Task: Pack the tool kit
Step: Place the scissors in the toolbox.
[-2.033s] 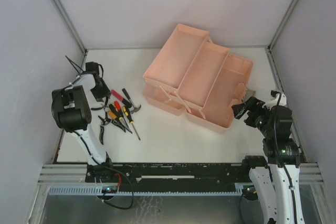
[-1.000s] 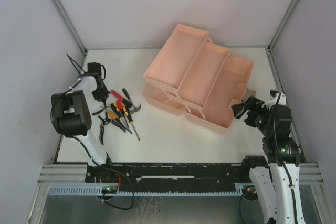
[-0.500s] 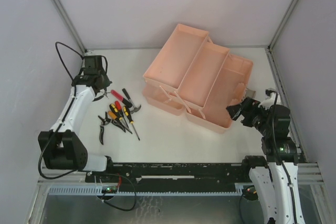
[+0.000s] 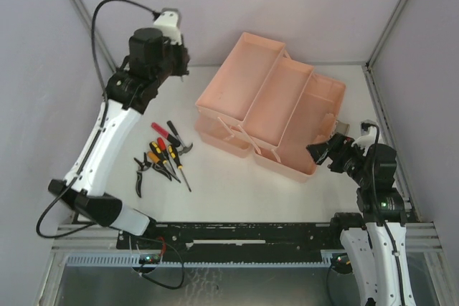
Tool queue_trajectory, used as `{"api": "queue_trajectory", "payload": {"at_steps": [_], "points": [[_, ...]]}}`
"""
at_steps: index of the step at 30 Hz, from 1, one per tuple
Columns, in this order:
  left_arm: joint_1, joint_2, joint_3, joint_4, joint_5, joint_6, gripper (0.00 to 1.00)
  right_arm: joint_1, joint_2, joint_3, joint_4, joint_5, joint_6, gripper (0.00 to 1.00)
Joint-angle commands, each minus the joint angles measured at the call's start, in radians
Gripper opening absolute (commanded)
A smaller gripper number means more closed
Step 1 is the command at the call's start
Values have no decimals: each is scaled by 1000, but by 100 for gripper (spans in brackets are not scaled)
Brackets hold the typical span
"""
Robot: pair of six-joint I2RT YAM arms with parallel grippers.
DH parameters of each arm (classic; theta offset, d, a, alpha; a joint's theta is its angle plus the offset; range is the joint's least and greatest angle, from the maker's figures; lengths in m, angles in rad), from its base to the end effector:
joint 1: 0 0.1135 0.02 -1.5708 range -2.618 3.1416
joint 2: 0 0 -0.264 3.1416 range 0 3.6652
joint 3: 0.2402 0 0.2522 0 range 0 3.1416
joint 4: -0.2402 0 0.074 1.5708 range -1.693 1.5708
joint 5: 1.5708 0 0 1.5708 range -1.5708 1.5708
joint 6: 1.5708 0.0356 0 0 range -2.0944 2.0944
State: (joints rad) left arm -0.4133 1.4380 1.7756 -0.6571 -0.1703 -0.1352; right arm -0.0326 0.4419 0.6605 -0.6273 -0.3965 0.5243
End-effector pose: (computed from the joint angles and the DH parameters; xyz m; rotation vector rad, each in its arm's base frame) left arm 0.2770 -0.1149 0.4787 0.1464 1.8855 -0.2142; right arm 0.1059 0.0103 0.2956 0.2957 1.9932 0.7085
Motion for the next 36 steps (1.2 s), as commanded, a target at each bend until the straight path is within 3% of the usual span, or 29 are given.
{"api": "queue_trajectory", "payload": {"at_steps": [1, 6, 10, 21, 24, 26, 32, 34, 36], "points": [[-92, 179, 222, 26, 73, 115, 0, -4, -10, 1, 52, -23, 18, 86], [-171, 427, 506, -77, 73, 110, 0, -3, -24, 2, 51, -19, 21, 87], [-229, 521, 530, -16, 68, 139, 0, -4, -14, 1, 60, -29, 29, 87], [-239, 690, 603, 92, 145, 118, 1, -4, -8, 2, 66, -41, 38, 86], [-239, 735, 628, 111, 125, 132, 6, -4, -7, 1, 65, -42, 41, 87], [-239, 758, 662, 110, 114, 135, 18, -4, -5, 2, 64, -43, 42, 87], [-236, 745, 646, 96, 102, 155, 35, -4, -11, 1, 54, -35, 39, 86], [-236, 734, 643, 83, 90, 164, 46, -3, -12, 1, 53, -35, 41, 87], [-236, 708, 647, 62, 67, 168, 48, -4, -10, 1, 53, -38, 40, 87]]}}
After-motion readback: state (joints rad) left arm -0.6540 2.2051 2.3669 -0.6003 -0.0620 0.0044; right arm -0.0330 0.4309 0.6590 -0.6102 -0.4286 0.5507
